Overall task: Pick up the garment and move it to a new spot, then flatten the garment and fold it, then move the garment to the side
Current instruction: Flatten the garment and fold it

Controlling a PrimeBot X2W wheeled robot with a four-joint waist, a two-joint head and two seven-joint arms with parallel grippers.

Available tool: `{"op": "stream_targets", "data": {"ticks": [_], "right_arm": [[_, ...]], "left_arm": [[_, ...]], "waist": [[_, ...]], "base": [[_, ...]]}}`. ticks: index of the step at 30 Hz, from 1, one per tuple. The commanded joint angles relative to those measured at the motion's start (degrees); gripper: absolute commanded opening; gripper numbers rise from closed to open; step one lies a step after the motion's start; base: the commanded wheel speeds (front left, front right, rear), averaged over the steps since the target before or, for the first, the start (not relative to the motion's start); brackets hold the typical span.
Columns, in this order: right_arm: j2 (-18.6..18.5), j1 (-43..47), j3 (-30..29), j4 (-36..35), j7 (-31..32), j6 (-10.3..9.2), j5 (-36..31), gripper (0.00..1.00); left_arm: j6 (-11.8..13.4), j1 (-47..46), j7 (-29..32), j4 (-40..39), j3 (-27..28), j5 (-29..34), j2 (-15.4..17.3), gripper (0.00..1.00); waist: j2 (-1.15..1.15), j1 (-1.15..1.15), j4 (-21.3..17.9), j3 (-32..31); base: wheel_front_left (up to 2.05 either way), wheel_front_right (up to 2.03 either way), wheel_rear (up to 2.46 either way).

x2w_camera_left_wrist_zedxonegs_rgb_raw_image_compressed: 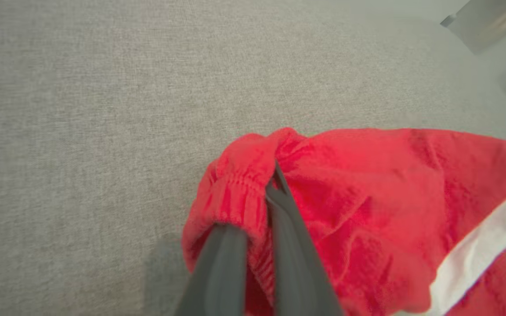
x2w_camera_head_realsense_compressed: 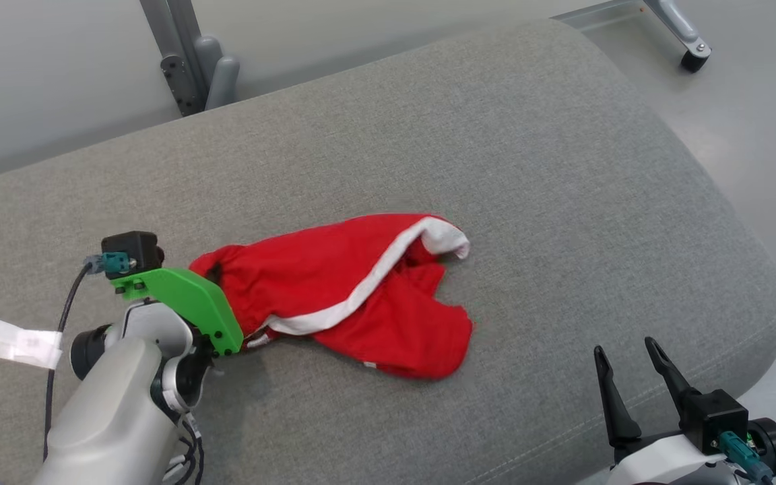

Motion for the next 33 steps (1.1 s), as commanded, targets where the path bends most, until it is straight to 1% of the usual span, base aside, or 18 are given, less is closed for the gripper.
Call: {"op": "stream_targets", "data": {"ticks": [1, 5, 9, 10, 11, 16, 17, 20, 23, 26, 30, 31, 33], "right_arm": [[-0.1, -0.5, -0.1, 0.2, -0.2, -0.02, 0.2, 1.0], [-0.1, -0.2, 0.1, 0.7, -0.2, -0.02, -0.5, 1.0], [-0.1, -0.5, 0.7, 1.0, -0.2, -0.02, -0.7, 1.0], [-0.1, -0.6, 0.9, 1.1, -0.2, -0.02, -0.7, 1.0], [-0.1, -0.7, 1.0, 1.1, -0.2, -0.02, -0.8, 1.0], [-0.1, -0.4, 1.1, 1.1, -0.2, -0.02, -0.9, 1.0], [-0.1, -0.4, 1.1, 1.1, -0.2, -0.02, -0.9, 1.0], [-0.1, 0.1, 0.9, 0.9, -0.2, -0.02, -0.9, 1.0], [-0.1, 0.7, 0.3, 0.6, -0.2, -0.02, -0.9, 1.0], [-0.1, 1.6, -0.4, 0.4, -0.2, -0.02, -0.9, 1.0], [-0.1, 2.1, -0.7, 0.3, -0.2, -0.02, -1.0, 1.0], [-0.1, 2.1, -0.6, 0.3, -0.2, -0.02, -1.1, 1.0], [-0.1, 2.3, -0.7, 0.3, -0.2, -0.02, -1.1, 1.0]], "left_arm": [[-0.4, -1.2, 0.0, 1.6, 0.4, -0.6, -0.1, 0.0], [-2.3, -2.7, 1.7, 8.7, 0.9, -1.9, 0.5, 0.0], [-4.3, -4.1, 2.9, 13.9, 0.7, -2.7, -0.6, 0.0], [-4.8, -4.2, 2.4, 14.6, 1.0, -3.3, -1.1, 0.28], [-5.8, -4.6, 1.3, 15.7, 1.6, -4.2, -2.3, 1.0], [-8.9, -5.9, -1.9, 16.3, 2.8, -5.7, -3.6, 1.0], [-8.9, -5.9, -1.9, 16.3, 2.8, -5.7, -3.6, 1.0], [-10.4, -5.5, -5.0, 14.9, 3.9, -5.9, -3.2, 1.0], [-11.8, -2.9, -7.0, 12.8, 4.4, -6.5, -2.3, 1.0], [-12.0, -0.1, -8.4, 10.4, 4.4, -6.0, -0.8, 1.0], [-10.4, 4.3, -10.1, 7.8, 3.9, -4.6, 1.2, 1.0], [-10.1, 5.5, -10.9, 7.0, 4.0, -4.7, 1.4, 1.0], [-10.7, 7.9, -13.1, 4.4, 4.2, -4.9, 1.1, 1.0]], "waist": [[0.0, 0.0, -0.2, 0.7], [0.0, 0.0, 0.7, 0.9], [0.0, 0.0, 1.5, 0.4], [0.0, 0.0, 1.7, 0.2], [0.0, 0.0, 2.1, -0.1], [0.0, 0.0, 3.0, -0.5], [0.0, 0.0, 3.0, -0.5], [0.0, 0.0, 3.4, -0.7], [0.0, 0.0, 3.8, -1.1], [0.0, 0.0, 4.4, -1.4], [0.0, 0.0, 5.2, -1.8], [0.0, 0.0, 5.3, -1.9], [0.0, 0.0, 5.5, -2.2]], "base": [[0.0, 0.0, 0.0], [0.0, 0.0, 0.0], [0.0, 0.0, 0.0], [0.0, 0.0, 0.0], [0.0, 0.0, 0.0], [0.0, 0.0, 0.0], [0.0, 0.0, 0.0], [0.0, 0.0, 0.0], [0.0, 0.0, 0.0], [0.0, 0.0, 0.0], [0.0, 0.0, 0.0], [0.0, 0.0, 0.0], [0.0, 0.0, 0.0]]}}
